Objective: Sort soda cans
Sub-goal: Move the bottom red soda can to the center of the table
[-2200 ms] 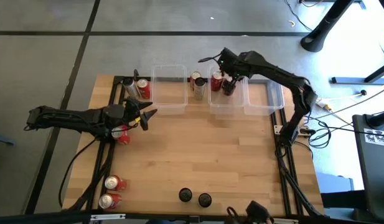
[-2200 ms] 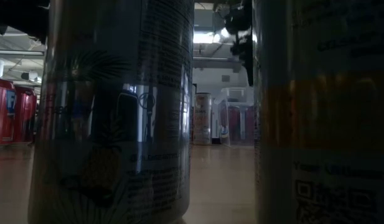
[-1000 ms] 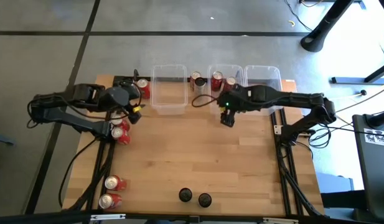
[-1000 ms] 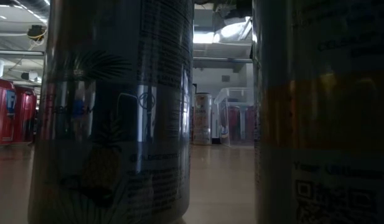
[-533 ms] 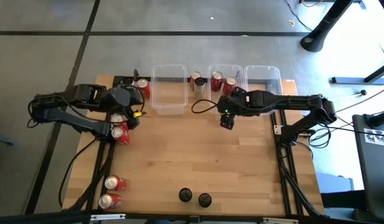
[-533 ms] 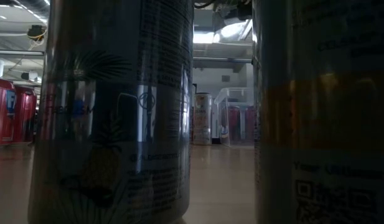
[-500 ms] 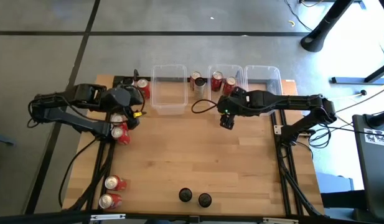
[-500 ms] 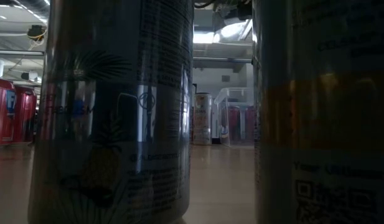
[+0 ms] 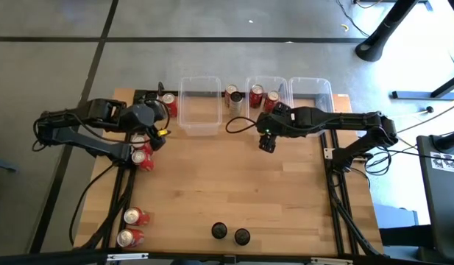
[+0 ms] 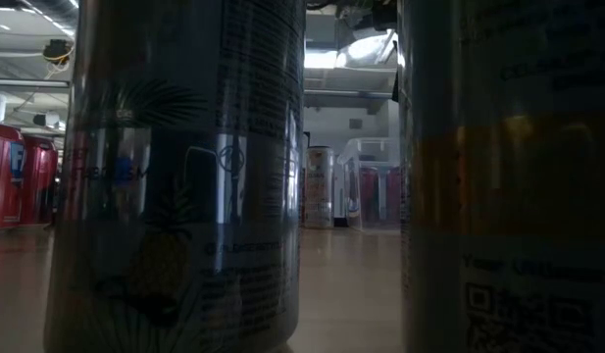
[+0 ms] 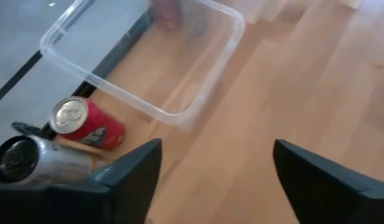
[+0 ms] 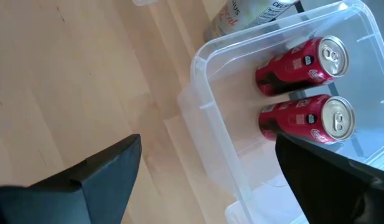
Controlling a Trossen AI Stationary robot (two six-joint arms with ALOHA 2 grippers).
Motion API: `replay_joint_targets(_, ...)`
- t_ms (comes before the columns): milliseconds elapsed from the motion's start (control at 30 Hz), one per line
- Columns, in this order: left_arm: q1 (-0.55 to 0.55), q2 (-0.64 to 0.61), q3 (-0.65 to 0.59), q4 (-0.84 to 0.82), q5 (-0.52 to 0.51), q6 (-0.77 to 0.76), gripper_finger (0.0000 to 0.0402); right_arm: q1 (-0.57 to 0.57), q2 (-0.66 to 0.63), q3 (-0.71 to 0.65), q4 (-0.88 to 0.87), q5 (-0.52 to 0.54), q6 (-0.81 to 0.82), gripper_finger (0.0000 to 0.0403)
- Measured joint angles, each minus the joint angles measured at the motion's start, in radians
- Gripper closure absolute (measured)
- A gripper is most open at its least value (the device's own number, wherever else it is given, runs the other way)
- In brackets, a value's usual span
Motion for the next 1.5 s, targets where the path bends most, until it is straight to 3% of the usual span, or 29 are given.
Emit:
replay_joint_targets(167,0.000,0.000,0.000,-0.051,-0.011,-0.054,0.0036,0.000,0.000,0.000,-0.001,-0.001,0.000,0.0036)
replay_joint_targets(300,0.000,0.000,0.000,-0.088,0.007,-0.102,0.0012,0.000,0.000,0.000,0.000,-0.001,0.000,0.0035)
replay_joint_targets(500,0.005,0.000,-0.021,-0.133,0.020,-0.218,0.0013,0.000,0.000,0.000,0.001,-0.002,0.013,0.0035)
replay_joint_targets(733,0.070,0.048,-0.039,-0.335,0.048,-0.307,0.0015,0.000,0.000,0.000,0.013,-0.002,0.024,0.0036)
replay_joint_targets(1033,0.160,0.146,-0.062,-0.331,0.167,-0.219,0.0018,0.000,0.000,0.000,0.025,-0.029,0.019,0.0036)
replay_joint_targets(1500,0.311,0.075,-0.234,-0.332,0.221,-0.090,0.0018,0.000,0.000,0.000,0.024,-0.030,0.019,0.0036)
